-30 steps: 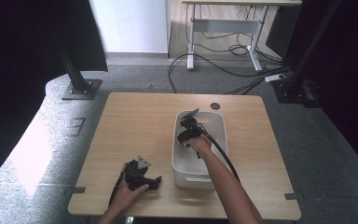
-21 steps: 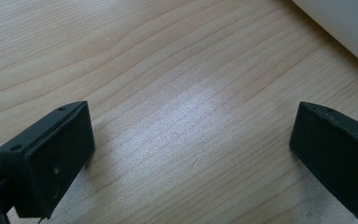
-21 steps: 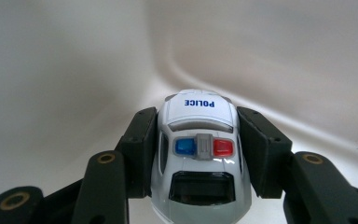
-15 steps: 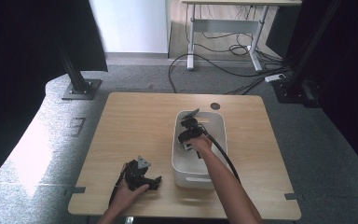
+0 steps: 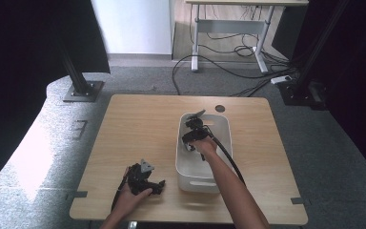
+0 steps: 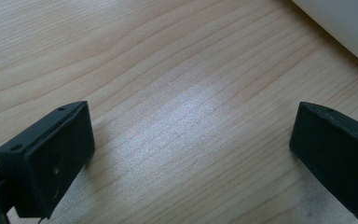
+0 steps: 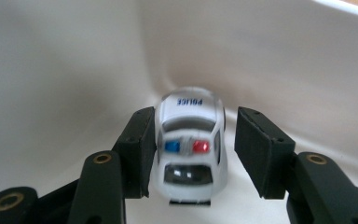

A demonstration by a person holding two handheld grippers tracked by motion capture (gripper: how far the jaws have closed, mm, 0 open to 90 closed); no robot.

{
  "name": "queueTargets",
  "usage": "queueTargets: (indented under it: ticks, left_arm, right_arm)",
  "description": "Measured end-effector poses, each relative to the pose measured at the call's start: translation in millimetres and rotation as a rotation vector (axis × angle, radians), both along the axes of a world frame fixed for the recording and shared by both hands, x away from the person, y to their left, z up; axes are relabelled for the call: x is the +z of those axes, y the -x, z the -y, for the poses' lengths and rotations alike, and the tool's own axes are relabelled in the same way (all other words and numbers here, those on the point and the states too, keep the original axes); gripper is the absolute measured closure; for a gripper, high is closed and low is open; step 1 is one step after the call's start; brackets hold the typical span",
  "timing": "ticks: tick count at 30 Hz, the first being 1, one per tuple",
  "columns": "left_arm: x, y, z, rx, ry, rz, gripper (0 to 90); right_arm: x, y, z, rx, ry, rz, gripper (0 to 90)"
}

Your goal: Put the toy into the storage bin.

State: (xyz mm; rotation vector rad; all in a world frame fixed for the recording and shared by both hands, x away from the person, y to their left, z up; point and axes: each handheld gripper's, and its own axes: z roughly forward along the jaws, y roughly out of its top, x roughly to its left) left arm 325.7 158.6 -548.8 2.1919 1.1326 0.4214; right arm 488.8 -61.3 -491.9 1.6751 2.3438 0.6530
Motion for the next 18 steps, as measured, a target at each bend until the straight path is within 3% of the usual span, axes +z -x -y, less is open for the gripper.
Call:
queueTargets:
  ticks: [5,14,18]
  left_arm:
    - [0.0,0.0,0.0,0.001,0.000,0.000,0.0]
    - [0.0,0.0,0.1,0.002,0.001,0.000,0.0]
    - [0.0,0.0,0.1,0.002,0.001,0.001,0.0]
  right_arm:
    - [5.5,3.4,0.3,0.003,-0.020,0.023,47.8]
    - [16.4,9.2,6.2,0.026,0.010,0.052,42.6]
    - [22.3,13.6,14.3,0.032,0.001,0.075,41.4]
